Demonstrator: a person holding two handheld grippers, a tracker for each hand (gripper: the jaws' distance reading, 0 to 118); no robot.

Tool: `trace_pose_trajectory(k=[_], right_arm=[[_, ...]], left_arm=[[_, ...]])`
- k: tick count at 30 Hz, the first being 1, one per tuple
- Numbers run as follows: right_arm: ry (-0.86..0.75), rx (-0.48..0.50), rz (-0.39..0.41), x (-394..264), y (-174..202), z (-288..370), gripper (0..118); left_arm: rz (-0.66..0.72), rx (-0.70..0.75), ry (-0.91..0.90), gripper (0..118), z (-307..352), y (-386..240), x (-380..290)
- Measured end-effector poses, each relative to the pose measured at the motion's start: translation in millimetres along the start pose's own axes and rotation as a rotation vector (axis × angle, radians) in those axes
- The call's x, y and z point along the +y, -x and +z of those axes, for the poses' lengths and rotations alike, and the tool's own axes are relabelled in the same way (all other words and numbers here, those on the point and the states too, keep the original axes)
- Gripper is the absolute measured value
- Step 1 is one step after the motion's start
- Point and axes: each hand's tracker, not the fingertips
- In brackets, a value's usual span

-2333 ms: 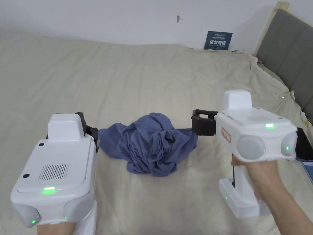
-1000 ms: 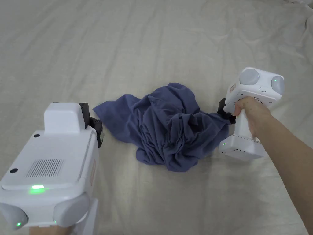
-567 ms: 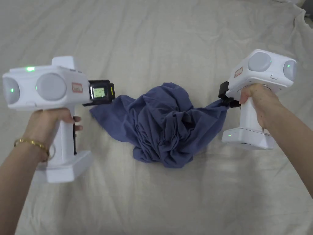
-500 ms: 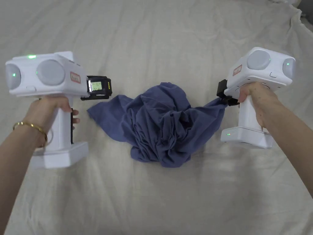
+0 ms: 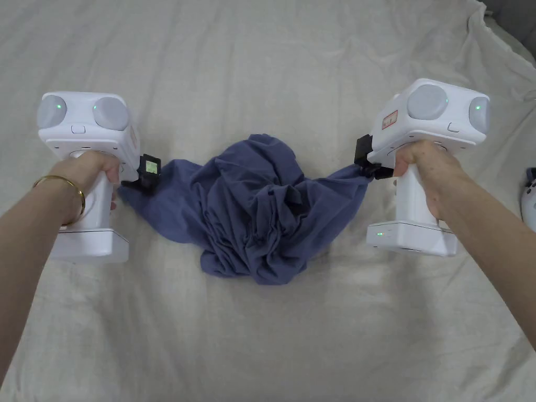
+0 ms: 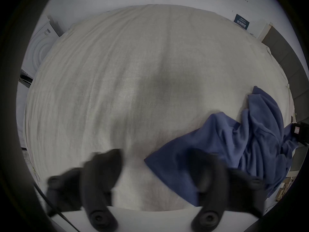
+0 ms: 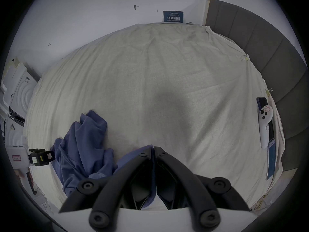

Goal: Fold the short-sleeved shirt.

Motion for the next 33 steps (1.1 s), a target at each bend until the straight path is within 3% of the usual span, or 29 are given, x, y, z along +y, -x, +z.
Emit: trace_pose_trajectory(k=[2,3,4,5,7,10,17,22,33], right_arm=[[0.004,0.002,-0.001,0,-2,-1,1],[0.004,0.001,0.0,0,-3,-2,1],[0.004,-0.002,0.001,0,-2,-2,1],[0.003,-0.005,-0.001,0,-2,-2,1],[0.002,-0.005,-0.006,-1,-3,-2,1],[-0.011,-0.005,0.002,-2,-3,7,1],[-0.092,0.029,-0.029,5,-16,63,1],[-0.199,0.008,-0.033,7,-41,126,1],[-0.414,-0.037,-0.123,-12,-116,272,1]], left_arm=[[0.007,-0.017,-0.005,45,2,-4,-3],[-0.018,0.001,-0.013,34,3,-9,-4],[-0.07,-0.016,-0.024,13,4,-11,-6],[-0.1,0.008,-0.03,13,5,-13,-8],[-0.108,0.047,-0.034,0,8,-18,-12],[-0.111,0.011,-0.053,0,21,-12,-13],[0.043,-0.134,-0.246,0,102,28,-7],[0.104,-0.083,-0.385,0,165,62,-12],[0.228,0.037,-0.676,0,299,135,-46]])
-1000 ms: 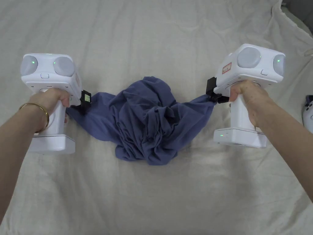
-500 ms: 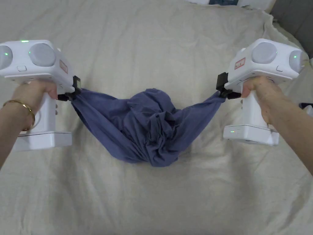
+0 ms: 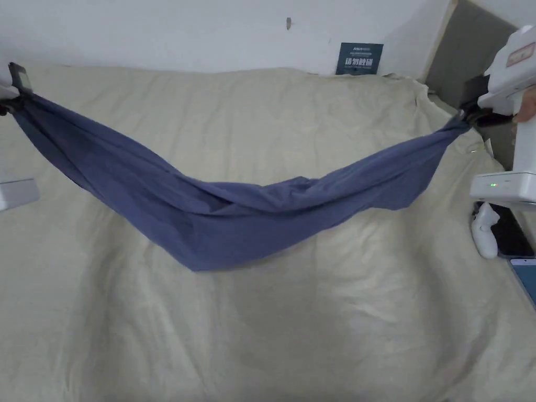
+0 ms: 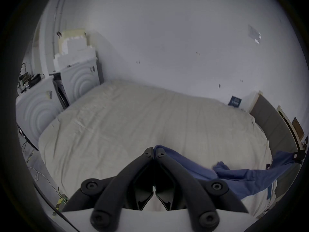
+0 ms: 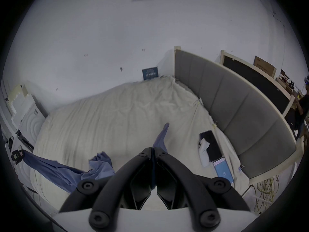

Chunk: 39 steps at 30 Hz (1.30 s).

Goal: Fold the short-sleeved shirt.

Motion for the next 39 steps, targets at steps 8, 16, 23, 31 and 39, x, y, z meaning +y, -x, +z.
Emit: trace_pose_trajectory(k=[8,16,23,31,39], right_arm=[[-0.13,-0.026,-0.07,21,-49,82,1],[-0.213,0.036,-0.209,39,-86,131,1],[-0.276,0.039,-0.186,79,-62,143,1],[-0.287,-0.011,-0.164,133,-25,109,1],[-0.307,-0.087,-0.172,185,25,48,1]], left_arm=[[0.044,0.048,-0.146,0,71,46,35],[0.181,0.073,-0.247,0,123,79,49],[0.143,0.13,-0.324,0,129,72,96],[0.072,0.211,-0.362,0,98,46,157],[0.006,0.27,-0.382,0,21,1,210]])
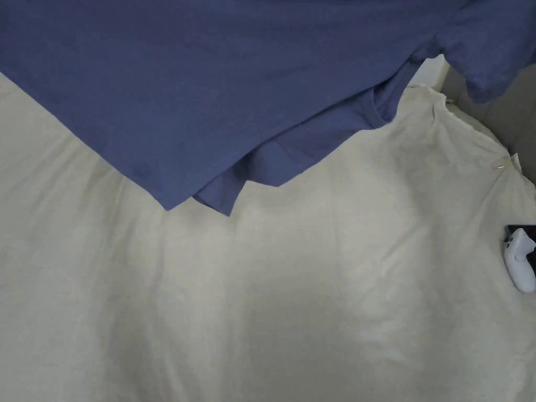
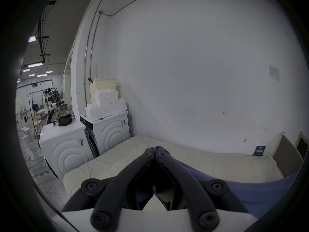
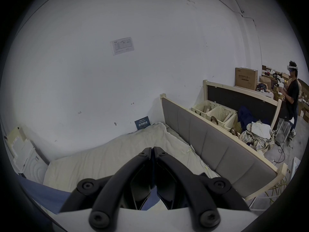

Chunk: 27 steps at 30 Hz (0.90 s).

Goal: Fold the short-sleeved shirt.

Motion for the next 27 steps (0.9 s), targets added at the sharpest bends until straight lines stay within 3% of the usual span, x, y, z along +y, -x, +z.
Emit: trace_pose_trajectory(k=[8,15,20,27], right_arm=[[-0.091,-0.068,-0.014,25,37,-68,1],[-0.137,-0.092,-0.017,12,42,-118,1],[-0.057,-0.14,0.014,-24,30,-163,1],[0.157,-0.164,0.061,-125,-7,-199,1]], left_arm=[[-0.022,0.021,-0.035,0,-80,-83,-13],[-0.027,0.021,-0.044,0,-132,-138,-60],[-0.059,-0.002,0.022,0,-153,-158,-111],[-0.195,-0.022,0.206,0,-157,-152,-222]])
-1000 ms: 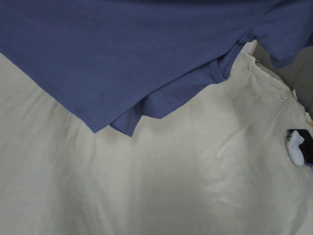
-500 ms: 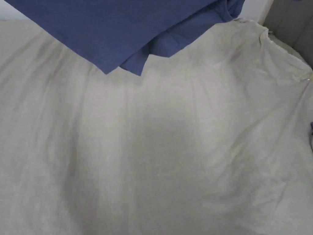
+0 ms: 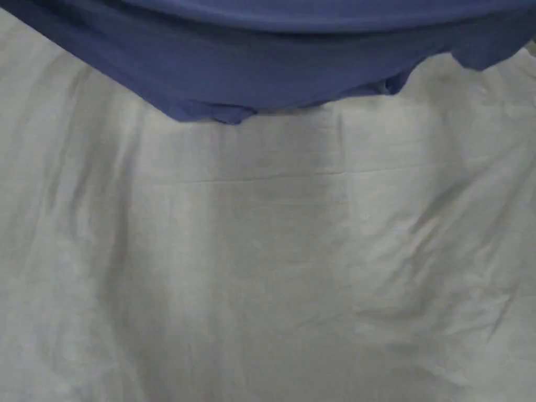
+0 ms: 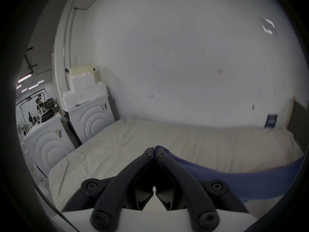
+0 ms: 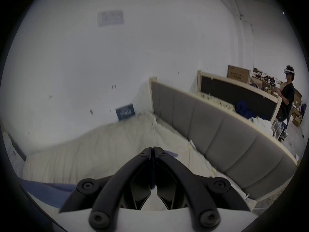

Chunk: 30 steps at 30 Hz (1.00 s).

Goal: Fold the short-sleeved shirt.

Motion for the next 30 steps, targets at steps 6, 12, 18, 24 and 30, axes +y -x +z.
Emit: trace_pose_trajectory(k=[6,12,18,24,30], right_arm=[[0.176,-0.017,-0.015,-96,-43,-22,1],[0.303,-0.018,-0.054,-191,-86,-5,1],[0.372,0.011,-0.108,-258,-123,49,1],[0.367,0.05,-0.038,-286,-163,102,1],[0.383,0.07,-0.129,-307,-212,129,1]], left_arm=[[0.002,-0.031,0.195,0,13,20,-114],[0.049,-0.027,0.393,0,50,59,-217],[0.151,-0.041,0.466,0,95,82,-262],[0.168,-0.065,0.474,0,132,120,-281],[0.233,-0.053,0.516,0,156,159,-298]])
